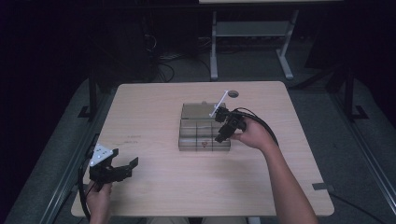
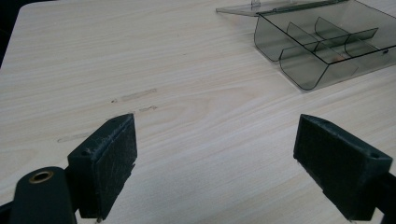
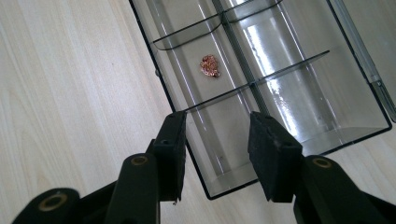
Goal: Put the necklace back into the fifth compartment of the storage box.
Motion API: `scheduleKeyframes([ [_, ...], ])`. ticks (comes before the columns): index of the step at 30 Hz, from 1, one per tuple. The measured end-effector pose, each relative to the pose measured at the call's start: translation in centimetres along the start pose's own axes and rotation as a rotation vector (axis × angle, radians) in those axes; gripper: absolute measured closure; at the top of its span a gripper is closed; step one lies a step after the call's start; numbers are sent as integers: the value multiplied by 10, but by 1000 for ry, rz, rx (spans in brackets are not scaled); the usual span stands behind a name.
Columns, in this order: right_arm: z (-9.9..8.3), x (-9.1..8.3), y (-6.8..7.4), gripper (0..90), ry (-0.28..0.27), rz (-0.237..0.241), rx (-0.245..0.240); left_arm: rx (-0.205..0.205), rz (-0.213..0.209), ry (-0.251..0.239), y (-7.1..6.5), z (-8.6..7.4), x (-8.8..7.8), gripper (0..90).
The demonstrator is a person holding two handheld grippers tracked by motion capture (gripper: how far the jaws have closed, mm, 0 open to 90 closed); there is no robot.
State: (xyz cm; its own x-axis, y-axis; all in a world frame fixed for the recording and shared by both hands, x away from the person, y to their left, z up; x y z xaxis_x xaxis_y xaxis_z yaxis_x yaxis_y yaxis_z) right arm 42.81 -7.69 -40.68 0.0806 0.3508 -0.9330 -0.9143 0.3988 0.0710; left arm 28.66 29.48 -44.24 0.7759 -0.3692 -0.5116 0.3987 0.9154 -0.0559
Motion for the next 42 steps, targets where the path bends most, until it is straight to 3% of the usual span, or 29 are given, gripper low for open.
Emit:
scheduleKeyframes([
  [42,-24,-20,11,533,-15,-29,-6,3,5,3,0,0,-1,130],
])
Point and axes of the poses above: each handheld gripper's, and its own axes: x roughly forward along the jaws, z roughly out of its top, y roughly to its left, the point moved 3 cm from there along x, roughly forward along the jaws, and after that the axes turned 1 degree about -x, right-handed, at the moved point
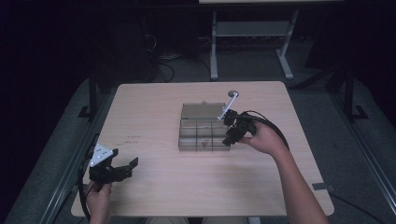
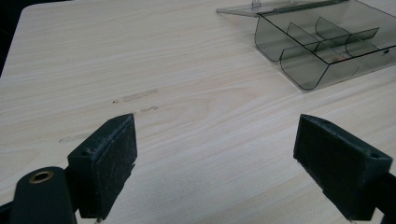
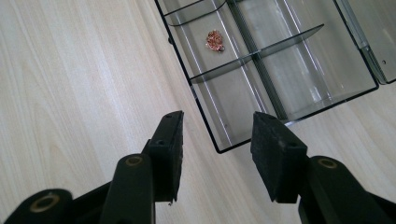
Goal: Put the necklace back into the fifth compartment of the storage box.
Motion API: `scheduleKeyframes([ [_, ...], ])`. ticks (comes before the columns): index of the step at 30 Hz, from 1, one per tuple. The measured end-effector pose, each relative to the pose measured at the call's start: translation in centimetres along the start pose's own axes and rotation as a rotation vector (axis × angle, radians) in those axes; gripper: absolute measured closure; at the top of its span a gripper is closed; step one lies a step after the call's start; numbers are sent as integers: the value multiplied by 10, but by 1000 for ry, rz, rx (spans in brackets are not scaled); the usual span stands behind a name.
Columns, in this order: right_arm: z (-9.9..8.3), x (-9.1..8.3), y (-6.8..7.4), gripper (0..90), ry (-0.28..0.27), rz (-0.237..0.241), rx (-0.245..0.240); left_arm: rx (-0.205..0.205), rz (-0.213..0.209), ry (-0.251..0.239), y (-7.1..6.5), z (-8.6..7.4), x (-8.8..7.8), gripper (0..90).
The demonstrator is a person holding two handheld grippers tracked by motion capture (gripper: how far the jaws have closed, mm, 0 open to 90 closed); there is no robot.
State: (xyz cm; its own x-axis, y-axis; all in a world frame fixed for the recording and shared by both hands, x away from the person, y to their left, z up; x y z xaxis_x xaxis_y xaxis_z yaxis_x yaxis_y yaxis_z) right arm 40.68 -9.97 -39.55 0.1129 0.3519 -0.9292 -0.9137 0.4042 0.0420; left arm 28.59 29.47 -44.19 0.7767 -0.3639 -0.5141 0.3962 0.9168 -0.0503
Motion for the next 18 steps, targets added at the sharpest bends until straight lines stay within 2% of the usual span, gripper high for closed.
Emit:
scheduleKeyframes([
  [18,-10,-4,11,513,3,-12,-17,-1,2,-3,0,0,-1,130],
])
Point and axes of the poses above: each handheld gripper's, and its own axes: x roughly forward along the jaws, z roughly out of its top, y roughly to its left, the point moved 3 cm from there along x, roughly forward along the jaws, and after that the axes turned 1 degree about -x, right-handed, at the moved point
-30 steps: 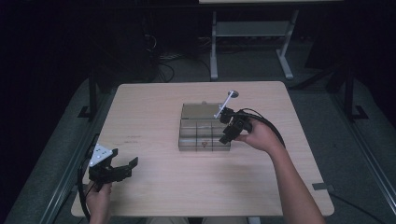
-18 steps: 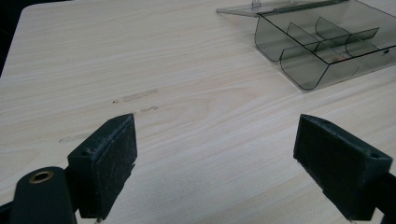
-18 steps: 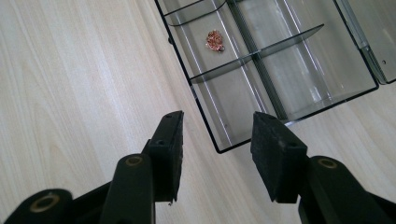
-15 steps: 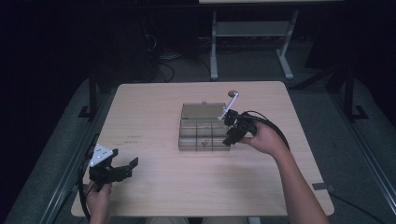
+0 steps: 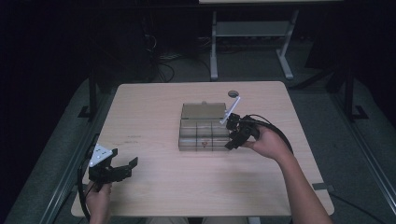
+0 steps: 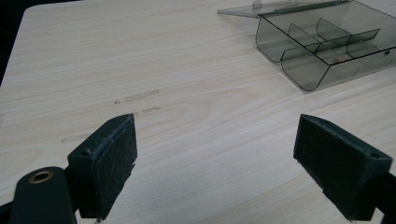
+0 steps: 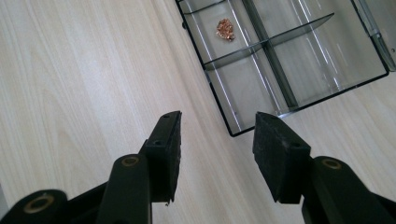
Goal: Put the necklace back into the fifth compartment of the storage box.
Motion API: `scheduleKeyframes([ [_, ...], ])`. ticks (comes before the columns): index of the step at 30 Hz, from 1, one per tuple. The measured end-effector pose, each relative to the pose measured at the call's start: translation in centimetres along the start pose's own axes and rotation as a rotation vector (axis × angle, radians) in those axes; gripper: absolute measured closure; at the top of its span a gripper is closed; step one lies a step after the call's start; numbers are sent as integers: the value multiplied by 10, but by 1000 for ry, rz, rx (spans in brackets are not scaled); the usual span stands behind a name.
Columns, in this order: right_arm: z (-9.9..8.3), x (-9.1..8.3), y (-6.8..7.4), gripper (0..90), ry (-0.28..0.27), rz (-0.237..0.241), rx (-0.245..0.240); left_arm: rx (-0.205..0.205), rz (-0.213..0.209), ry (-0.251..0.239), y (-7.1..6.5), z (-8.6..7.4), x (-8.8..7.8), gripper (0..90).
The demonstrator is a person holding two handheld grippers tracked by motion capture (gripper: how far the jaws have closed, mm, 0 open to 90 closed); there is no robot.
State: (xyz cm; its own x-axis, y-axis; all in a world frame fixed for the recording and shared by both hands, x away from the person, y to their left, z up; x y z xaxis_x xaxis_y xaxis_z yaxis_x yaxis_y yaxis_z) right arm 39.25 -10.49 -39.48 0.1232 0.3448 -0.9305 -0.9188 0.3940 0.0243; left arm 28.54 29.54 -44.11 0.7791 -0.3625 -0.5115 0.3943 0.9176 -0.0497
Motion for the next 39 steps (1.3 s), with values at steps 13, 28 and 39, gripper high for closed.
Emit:
scheduleKeyframes([
  [13,-13,-5,6,505,-7,-4,4,1,-1,4,0,0,0,130],
  [28,-33,-6,13,490,-16,-10,13,2,1,3,0,0,0,130],
  [39,-50,-7,18,483,-29,-12,33,3,-1,2,-1,0,1,130],
])
Point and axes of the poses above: each handheld gripper's, and its own axes: x roughly forward along the jaws, z roughly out of its top, y roughly to its left, the point moved 3 cm from there along x, roughly forward along the jaws, and after that the axes turned 1 degree about -x, right-handed, at the moved point
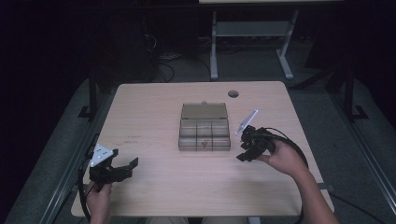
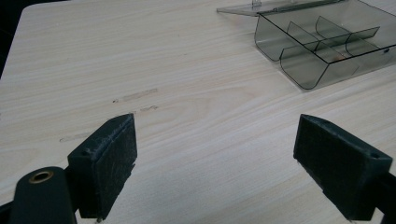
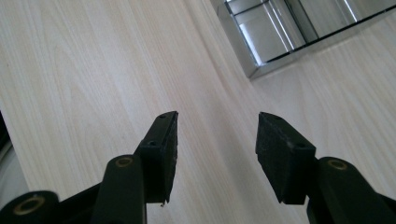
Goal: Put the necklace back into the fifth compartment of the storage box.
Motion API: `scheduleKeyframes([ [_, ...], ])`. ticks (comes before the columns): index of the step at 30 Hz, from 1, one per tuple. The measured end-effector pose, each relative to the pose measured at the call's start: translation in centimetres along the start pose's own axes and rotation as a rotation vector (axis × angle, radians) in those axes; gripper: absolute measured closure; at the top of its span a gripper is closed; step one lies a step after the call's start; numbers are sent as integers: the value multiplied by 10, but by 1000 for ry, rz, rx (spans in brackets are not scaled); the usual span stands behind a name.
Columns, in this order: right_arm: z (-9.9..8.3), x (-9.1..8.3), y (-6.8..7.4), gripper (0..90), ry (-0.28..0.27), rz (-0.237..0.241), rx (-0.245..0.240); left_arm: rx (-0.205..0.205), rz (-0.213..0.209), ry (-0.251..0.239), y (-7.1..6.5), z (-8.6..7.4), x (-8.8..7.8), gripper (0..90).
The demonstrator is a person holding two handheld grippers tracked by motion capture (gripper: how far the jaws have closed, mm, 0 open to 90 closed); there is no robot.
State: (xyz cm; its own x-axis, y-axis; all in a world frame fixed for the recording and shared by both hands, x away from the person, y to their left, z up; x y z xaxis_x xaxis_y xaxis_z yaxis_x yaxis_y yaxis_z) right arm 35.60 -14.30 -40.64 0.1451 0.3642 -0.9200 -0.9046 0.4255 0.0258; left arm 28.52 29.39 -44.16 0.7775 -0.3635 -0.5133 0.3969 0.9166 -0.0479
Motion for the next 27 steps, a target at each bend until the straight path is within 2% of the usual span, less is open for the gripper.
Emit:
scheduleKeyframes([
  [27,-47,12,10,449,-35,0,68,7,-2,4,-2,-1,1,130],
])
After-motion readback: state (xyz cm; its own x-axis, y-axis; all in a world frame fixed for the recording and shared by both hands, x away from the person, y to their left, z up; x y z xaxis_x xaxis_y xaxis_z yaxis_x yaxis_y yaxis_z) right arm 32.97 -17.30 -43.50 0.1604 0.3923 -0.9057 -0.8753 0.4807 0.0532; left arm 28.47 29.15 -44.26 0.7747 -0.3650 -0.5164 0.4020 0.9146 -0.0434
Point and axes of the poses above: each handheld gripper's, and its own axes: x roughly forward along the jaws, z roughly out of its top, y roughly to its left, the point moved 3 cm from there along x, roughly forward along the jaws, and after that the axes turned 1 degree about -x, right-handed, at the moved point
